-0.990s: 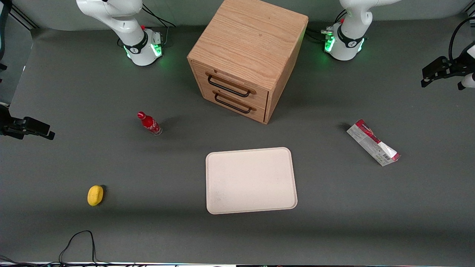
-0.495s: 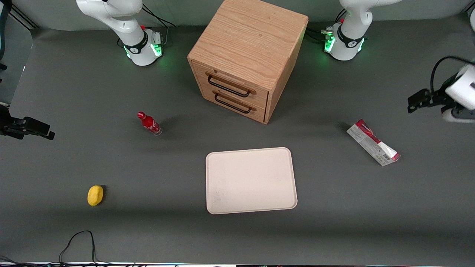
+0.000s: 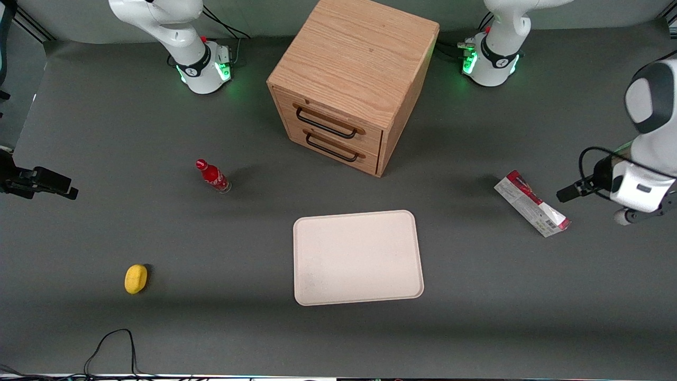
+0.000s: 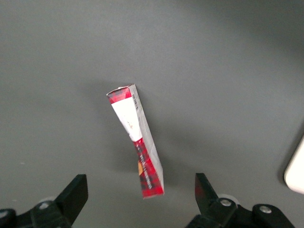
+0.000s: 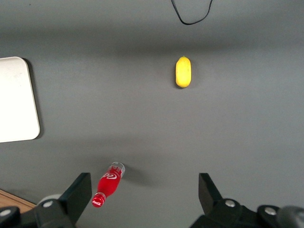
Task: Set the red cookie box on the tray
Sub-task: 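Move the left gripper down over the red plaid cookie box, then close the left gripper on the cookie box's end and lift it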
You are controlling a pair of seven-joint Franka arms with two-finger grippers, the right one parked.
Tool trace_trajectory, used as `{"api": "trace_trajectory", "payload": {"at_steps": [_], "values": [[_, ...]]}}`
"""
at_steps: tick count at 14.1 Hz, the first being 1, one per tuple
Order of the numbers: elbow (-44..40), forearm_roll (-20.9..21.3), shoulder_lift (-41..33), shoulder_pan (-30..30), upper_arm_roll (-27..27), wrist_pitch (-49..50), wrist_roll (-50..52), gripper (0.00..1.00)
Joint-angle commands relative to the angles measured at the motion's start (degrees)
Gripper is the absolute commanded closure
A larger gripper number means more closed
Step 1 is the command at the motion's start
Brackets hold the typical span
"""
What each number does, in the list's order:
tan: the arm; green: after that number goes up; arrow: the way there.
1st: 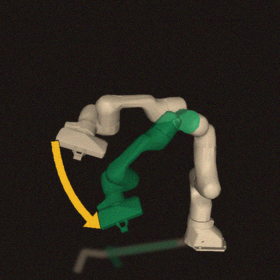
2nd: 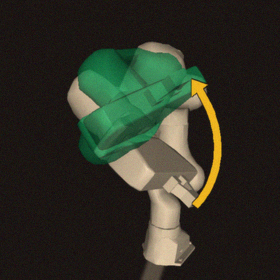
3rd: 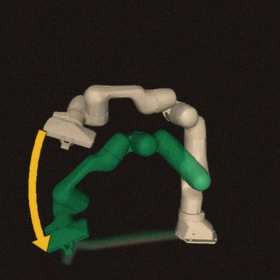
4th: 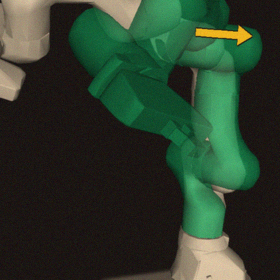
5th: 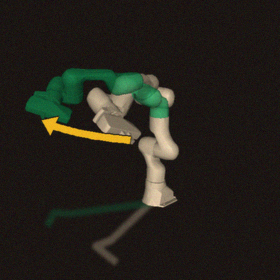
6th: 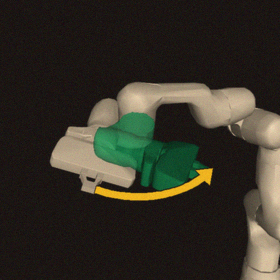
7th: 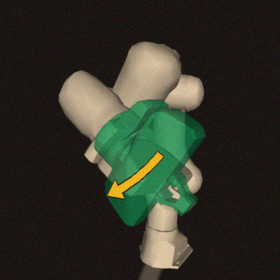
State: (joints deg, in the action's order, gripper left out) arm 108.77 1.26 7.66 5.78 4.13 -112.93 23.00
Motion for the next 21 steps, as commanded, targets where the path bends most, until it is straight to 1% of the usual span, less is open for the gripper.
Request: {"api": "trace_trajectory", "payload": {"at_steps": [1,3,4,7,11,12,13,15,17,18,19,21], "values": [[6.69,0.24,1.83,-1.12,-1.40,-9.02,6.26,0.00],[10.74,0.24,3.50,-1.29,-2.28,-16.50,6.97,0.01],[11.10,0.24,5.33,-1.29,-2.63,-18.18,8.02,0.01],[11.55,0.33,10.44,-1.82,-3.51,-21.88,10.92,0.01],[12.95,0.24,13.61,-1.82,-3.60,-25.22,12.94,0.01],[13.13,0.24,14.05,-1.91,-3.60,-25.23,13.12,0.03],[13.13,0.24,14.05,-1.82,-3.60,-24.62,13.04,0.12],[13.13,0.33,13.62,-1.82,-3.60,-22.78,13.04,0.43],[12.87,0.15,13.18,-1.73,-3.60,-21.02,12.95,0.70],[12.78,0.15,13.00,-1.73,-3.52,-20.84,12.95,0.87],[12.60,0.15,12.91,-1.73,-3.52,-20.49,13.04,1.00],[11.47,0.06,12.74,-1.73,-3.52,-17.86,13.04,1.00]]}}
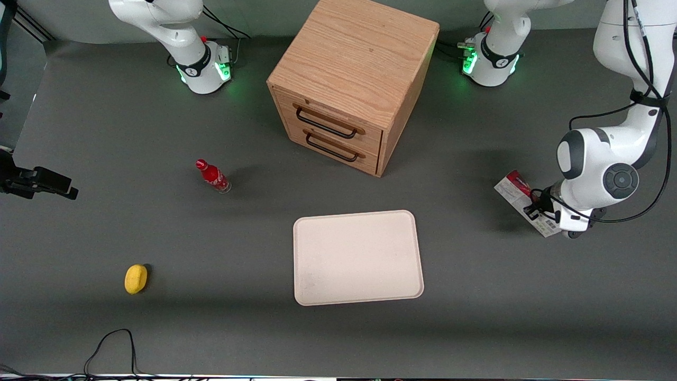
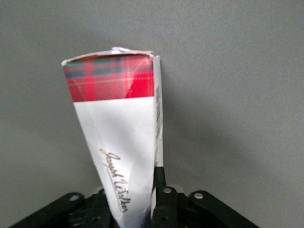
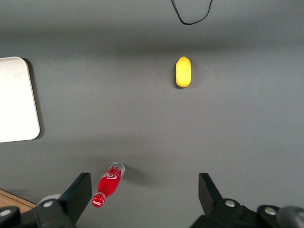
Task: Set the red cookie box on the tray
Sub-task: 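Close the left gripper on the cookie box's end and lift it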
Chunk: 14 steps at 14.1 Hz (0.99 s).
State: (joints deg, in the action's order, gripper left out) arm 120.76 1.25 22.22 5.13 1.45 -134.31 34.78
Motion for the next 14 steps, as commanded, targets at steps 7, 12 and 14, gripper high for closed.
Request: {"api": "trace_trajectory", "payload": {"at_steps": [7,12,14], "values": [[-9.03,0.59,-4.11,-1.18,-0.31,14.06,-5.66,1.00],[-24.84,0.24,-4.56,-2.75,-0.13,26.36,-17.54,1.00],[-31.25,-0.72,-4.47,-4.51,1.53,30.93,-17.55,1.00]]}}
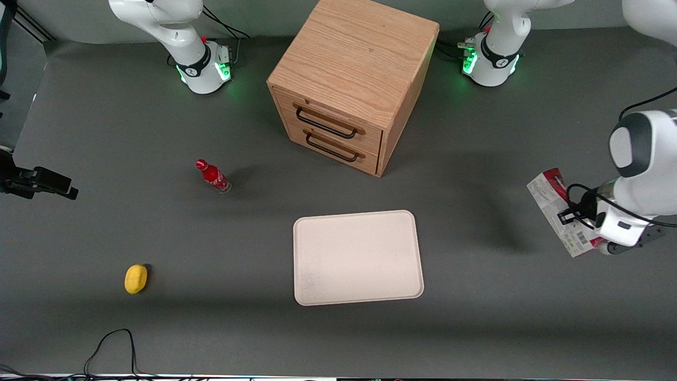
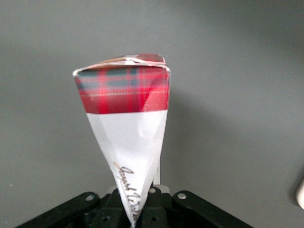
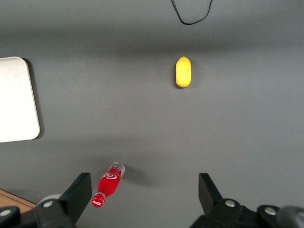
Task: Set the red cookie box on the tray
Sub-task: 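Carry the upright cookie box over the white tray with the left gripper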
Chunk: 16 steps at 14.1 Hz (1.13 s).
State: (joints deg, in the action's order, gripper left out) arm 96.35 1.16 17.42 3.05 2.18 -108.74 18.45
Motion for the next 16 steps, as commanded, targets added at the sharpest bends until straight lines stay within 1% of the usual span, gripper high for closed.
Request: {"api": "trace_trajectory", "payload": {"at_steps": [1,5,6,8,9,11,14,16], "values": [[-9.66,-1.51,0.34,-3.74,1.33,6.95,-1.14,1.00],[-16.80,-2.04,0.69,-11.30,1.43,9.42,-0.87,1.00],[-19.34,-2.13,1.91,-12.79,1.60,10.21,-0.79,1.00],[-26.27,-2.04,6.12,-15.78,2.57,12.49,-0.52,1.00],[-29.87,-1.87,8.66,-18.40,2.48,13.37,-0.35,1.00],[-35.33,-1.87,13.85,-21.67,2.39,15.04,1.49,1.00],[-40.70,-1.69,22.37,-26.85,1.78,14.00,7.54,1.00],[-42.56,-1.60,26.43,-28.79,0.73,11.99,9.49,1.00]]}}
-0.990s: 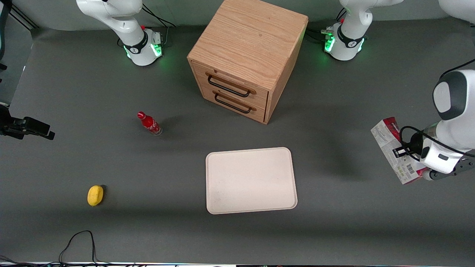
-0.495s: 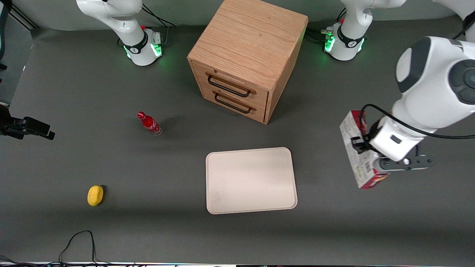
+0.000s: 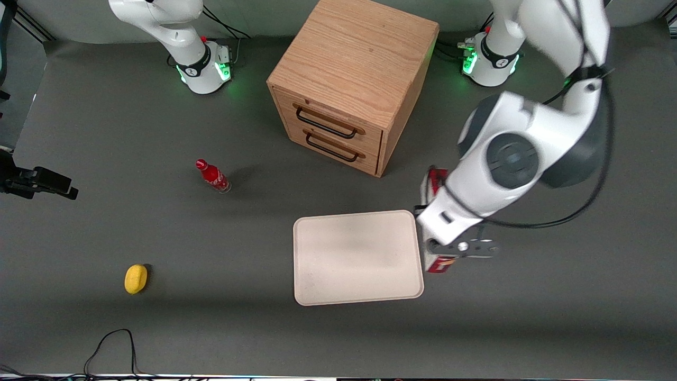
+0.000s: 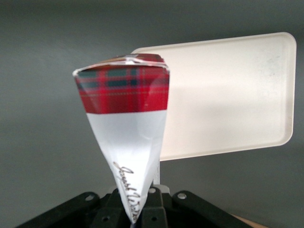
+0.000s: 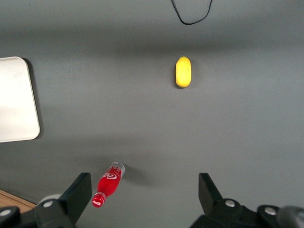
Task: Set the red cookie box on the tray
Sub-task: 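Carry the upright cookie box over the white tray with the left gripper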
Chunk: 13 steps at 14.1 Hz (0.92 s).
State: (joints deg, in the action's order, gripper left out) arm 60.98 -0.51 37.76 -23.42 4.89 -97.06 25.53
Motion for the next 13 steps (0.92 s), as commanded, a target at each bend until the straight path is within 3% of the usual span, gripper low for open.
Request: {"api": "trace_trajectory", "payload": {"at_steps": [1,8,13], "values": [[-7.19,0.07,7.58,-2.94,-2.08,-1.01,3.64,1.00],[-6.23,0.33,16.90,-4.88,-4.45,-7.08,7.42,1.00],[-4.56,-0.19,18.58,-4.79,-4.81,-11.57,8.66,1.00]]}}
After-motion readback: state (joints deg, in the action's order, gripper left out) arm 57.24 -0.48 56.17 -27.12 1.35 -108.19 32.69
